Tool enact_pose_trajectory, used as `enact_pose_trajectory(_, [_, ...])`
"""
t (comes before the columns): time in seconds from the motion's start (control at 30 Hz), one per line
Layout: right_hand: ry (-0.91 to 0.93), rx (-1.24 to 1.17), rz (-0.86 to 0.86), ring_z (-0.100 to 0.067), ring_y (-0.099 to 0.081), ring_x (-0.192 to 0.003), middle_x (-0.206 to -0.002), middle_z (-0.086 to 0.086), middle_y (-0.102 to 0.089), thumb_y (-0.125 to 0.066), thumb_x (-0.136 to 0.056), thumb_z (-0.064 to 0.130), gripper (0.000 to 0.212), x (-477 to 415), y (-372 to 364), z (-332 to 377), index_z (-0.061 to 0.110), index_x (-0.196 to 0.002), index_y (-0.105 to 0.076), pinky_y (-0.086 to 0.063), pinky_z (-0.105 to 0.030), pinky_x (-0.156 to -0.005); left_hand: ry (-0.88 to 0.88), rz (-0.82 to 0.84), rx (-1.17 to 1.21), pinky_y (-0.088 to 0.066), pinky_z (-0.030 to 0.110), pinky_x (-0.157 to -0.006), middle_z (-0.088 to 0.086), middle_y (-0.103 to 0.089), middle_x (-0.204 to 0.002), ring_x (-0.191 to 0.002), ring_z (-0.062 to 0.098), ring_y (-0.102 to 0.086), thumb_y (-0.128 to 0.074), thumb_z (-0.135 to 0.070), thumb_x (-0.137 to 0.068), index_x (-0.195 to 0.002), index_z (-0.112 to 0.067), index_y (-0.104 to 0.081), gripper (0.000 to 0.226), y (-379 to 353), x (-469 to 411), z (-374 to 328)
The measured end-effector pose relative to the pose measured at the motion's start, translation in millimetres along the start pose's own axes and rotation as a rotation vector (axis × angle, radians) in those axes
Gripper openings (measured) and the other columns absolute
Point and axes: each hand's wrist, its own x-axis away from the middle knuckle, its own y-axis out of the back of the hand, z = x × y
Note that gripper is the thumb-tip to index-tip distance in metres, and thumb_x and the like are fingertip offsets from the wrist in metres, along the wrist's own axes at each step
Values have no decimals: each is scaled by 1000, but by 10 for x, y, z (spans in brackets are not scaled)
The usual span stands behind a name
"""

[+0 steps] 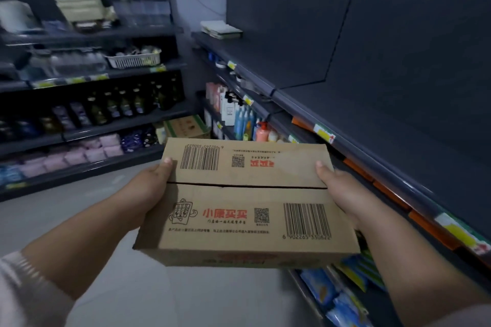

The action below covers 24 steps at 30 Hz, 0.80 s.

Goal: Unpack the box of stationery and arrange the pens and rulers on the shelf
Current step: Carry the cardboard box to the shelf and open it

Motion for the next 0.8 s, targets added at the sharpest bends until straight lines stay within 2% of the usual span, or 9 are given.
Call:
enact_pose_trajectory(0.13, [0, 58, 51, -31, -67, -93, -108, -5, -69, -43, -67, 85, 79, -501, -270, 326, 27, -117, -59, -53, -52, -86, 50, -59, 19, -51, 32, -59, 14, -69, -77, -69, 30, -65, -32, -51, -99, -93, -17, -59, 44, 152, -373, -121])
enact_pose_trajectory(0.2, [-2, 46, 74, -32, -69, -90, -104, -6, -70, -43, -72, 82, 73, -736, -433, 494, 27, -117, -58, -55, -52, -83, 58, -87, 27, -53, 36, -64, 15, -70, -81, -72, 32, -66, -32, -53, -98, -94, -17, -60, 46, 239, -639, -169])
enact_pose_trajectory(0.27, [-3, 16, 79, -32, -68, -90, -105, -8, -69, -44, -82, 73, 62, -990, -593, 642, 25, -120, -56, -54, -52, -84, 60, -97, 26, -52, 35, -62, 15, -70, -79, -70, 32, -66, -32, -53, -98, -93, -17, -60, 45, 333, -948, -216])
enact_pose_trajectory(0.33, [-13, 32, 96, -32, -66, -96, -110, -7, -68, -45, -79, 76, 67, -1252, -775, 799, 27, -123, -55, -52, -53, -88, 59, -98, 25, -52, 34, -60, 15, -70, -79, -70, 32, -67, -32, -51, -99, -95, -18, -60, 44, 424, -1256, -286])
enact_pose_trajectory(0.5, [-28, 127, 81, -31, -61, -108, -125, -3, -62, -41, -39, 100, 112, -2025, -1238, 1283, 32, -128, -52, -49, -53, -94, 95, -86, 41, -53, 36, -65, 16, -71, -86, -77, 34, -67, -31, -52, -98, -101, -19, -60, 44, 740, -2124, -561])
enact_pose_trajectory(0.57, [-21, 105, 86, -30, -63, -105, -118, -2, -65, -43, -48, 96, 100, -2262, -1428, 1516, 31, -123, -56, -50, -53, -93, 92, -89, 29, -53, 36, -66, 15, -70, -87, -78, 33, -67, -31, -52, -99, -100, -19, -61, 44, 879, -2488, -697])
enact_pose_trajectory(0.63, [-7, 62, 83, -29, -62, -106, -118, -1, -65, -44, -57, 90, 86, -2459, -1608, 1757, 34, -122, -58, -49, -53, -95, 78, -109, 30, -54, 39, -73, 15, -70, -85, -79, 33, -67, -32, -52, -98, -97, -18, -62, 46, 1005, -2819, -854])
enact_pose_trajectory(0.7, [4, 56, 67, -28, -62, -106, -118, 2, -66, -46, -47, 93, 91, -2706, -1751, 1954, 38, -119, -60, -48, -53, -96, 76, -128, 37, -53, 38, -72, 14, -68, -81, -76, 32, -65, -33, -51, -98, -96, -15, -62, 46, 1108, -3153, -1003])
enact_pose_trajectory(0.8, [24, 63, 87, -25, -64, -106, -115, 4, -68, -43, -44, 97, 94, -3124, -1916, 2202, 37, -114, -63, -48, -51, -97, 62, -181, 17, -45, 29, -60, 9, -62, -78, -70, 25, -60, -32, -49, -99, -104, -16, -58, 42, 1198, -3604, -1218])
